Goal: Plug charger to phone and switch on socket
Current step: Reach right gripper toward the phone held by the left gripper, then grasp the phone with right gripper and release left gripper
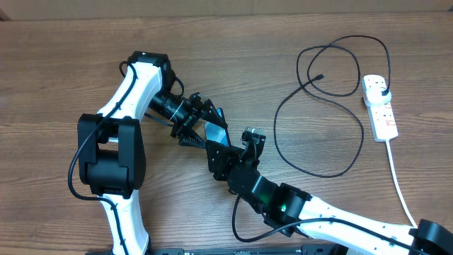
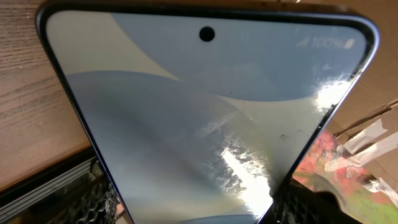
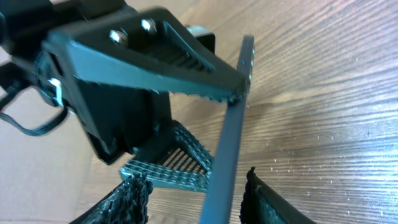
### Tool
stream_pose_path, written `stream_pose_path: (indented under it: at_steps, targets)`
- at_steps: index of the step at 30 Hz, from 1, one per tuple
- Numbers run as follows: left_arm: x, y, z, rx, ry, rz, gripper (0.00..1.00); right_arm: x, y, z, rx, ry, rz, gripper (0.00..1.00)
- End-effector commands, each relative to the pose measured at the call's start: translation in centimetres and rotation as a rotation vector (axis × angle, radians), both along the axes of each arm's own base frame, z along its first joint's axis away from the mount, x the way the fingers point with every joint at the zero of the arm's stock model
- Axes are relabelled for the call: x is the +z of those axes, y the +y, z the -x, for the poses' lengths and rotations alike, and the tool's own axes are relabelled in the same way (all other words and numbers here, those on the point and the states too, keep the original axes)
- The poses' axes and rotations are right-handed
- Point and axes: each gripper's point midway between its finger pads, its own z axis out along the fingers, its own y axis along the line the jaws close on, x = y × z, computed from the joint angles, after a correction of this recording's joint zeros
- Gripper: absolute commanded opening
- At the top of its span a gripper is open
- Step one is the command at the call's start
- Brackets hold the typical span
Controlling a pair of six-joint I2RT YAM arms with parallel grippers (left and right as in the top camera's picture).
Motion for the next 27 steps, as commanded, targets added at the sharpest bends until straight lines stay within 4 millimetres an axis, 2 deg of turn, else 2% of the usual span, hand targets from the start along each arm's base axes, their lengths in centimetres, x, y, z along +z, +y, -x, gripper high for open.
stream_pose_path:
  at_steps: [1, 11, 27]
  targets:
    - [0.96, -0.67, -0.65, 0.012, -0.028, 0.046, 0.52, -0.18, 0.78, -0.43, 0.006, -0.003, 0.004, 0.50]
    - [0.90, -0.68, -0.75, 0.012, -0.035, 0.047, 0.52, -0.41, 1.31, -0.98, -0.006, -0.019, -0.014, 0.45]
    - [0.72, -0.73, -1.06, 0.011, -0.058, 0.050, 0.53, -0.42, 1.59, -0.79, 0.012, -0.013, -0.021, 0.17]
